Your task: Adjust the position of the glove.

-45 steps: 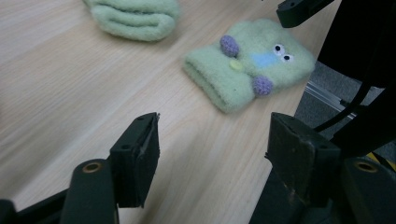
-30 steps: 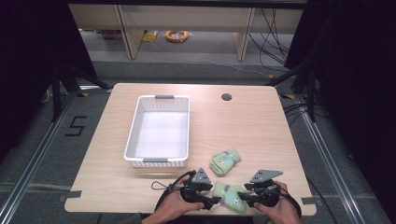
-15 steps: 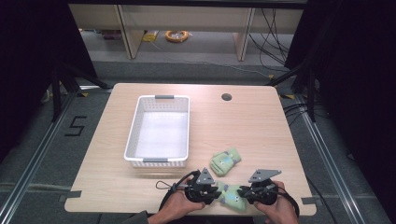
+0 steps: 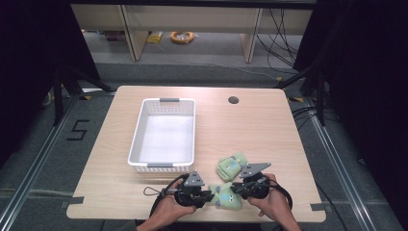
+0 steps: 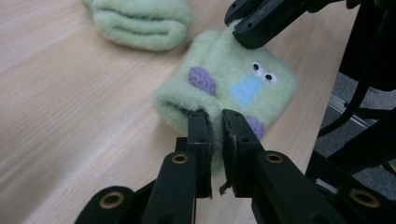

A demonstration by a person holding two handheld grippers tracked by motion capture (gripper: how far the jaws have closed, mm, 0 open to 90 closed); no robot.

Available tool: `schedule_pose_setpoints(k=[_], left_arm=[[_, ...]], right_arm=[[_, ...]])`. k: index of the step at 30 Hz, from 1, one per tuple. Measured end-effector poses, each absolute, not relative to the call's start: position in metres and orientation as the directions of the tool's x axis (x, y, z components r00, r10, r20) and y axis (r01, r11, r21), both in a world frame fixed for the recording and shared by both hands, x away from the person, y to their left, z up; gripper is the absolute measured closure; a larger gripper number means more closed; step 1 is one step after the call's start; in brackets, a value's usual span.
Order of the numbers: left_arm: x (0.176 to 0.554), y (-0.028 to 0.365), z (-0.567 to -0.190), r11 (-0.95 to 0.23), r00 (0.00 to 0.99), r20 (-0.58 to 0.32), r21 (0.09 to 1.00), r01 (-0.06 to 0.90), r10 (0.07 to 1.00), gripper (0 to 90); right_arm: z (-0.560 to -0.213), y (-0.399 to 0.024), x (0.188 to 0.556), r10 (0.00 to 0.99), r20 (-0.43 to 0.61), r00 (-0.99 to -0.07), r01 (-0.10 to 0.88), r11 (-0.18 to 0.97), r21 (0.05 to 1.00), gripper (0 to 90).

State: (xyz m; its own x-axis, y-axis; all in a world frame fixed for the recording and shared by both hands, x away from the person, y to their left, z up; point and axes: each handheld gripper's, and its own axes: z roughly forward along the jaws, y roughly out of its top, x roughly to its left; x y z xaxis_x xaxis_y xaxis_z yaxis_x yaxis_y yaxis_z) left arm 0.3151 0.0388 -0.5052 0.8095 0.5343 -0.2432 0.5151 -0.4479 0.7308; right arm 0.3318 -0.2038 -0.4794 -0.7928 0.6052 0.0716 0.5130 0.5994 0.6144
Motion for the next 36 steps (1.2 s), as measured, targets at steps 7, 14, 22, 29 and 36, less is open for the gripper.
schedule_pose_setpoints(k=[7, 14, 22, 29, 36], left_arm=[[0.318, 0.034, -0.509, -0.432, 0.798, -0.256, 0.730, 0.530, 0.545, 77.4], [0.317, 0.041, -0.498, -0.391, 0.770, -0.226, 0.756, 0.525, 0.597, 48.5], [0.339, 0.029, -0.485, -0.354, 0.755, -0.229, 0.775, 0.523, 0.615, 45.0], [0.364, 0.011, -0.491, -0.356, 0.718, -0.226, 0.747, 0.562, 0.659, 45.2], [0.377, -0.004, -0.500, -0.344, 0.687, -0.236, 0.728, 0.594, 0.688, 43.6]], right_arm=[[-0.482, -0.208, 0.334, 0.619, 0.093, -0.780, 0.541, 0.593, 0.596, 79.2], [-0.467, -0.222, 0.341, 0.650, 0.064, -0.758, 0.523, 0.545, 0.655, 61.0], [-0.457, -0.242, 0.385, 0.749, 0.031, -0.662, 0.588, 0.494, 0.641, 60.8], [-0.465, -0.240, 0.413, 0.764, 0.045, -0.644, 0.628, 0.493, 0.602, 61.4], [-0.473, -0.236, 0.426, 0.770, 0.043, -0.636, 0.643, 0.499, 0.581, 61.2]])
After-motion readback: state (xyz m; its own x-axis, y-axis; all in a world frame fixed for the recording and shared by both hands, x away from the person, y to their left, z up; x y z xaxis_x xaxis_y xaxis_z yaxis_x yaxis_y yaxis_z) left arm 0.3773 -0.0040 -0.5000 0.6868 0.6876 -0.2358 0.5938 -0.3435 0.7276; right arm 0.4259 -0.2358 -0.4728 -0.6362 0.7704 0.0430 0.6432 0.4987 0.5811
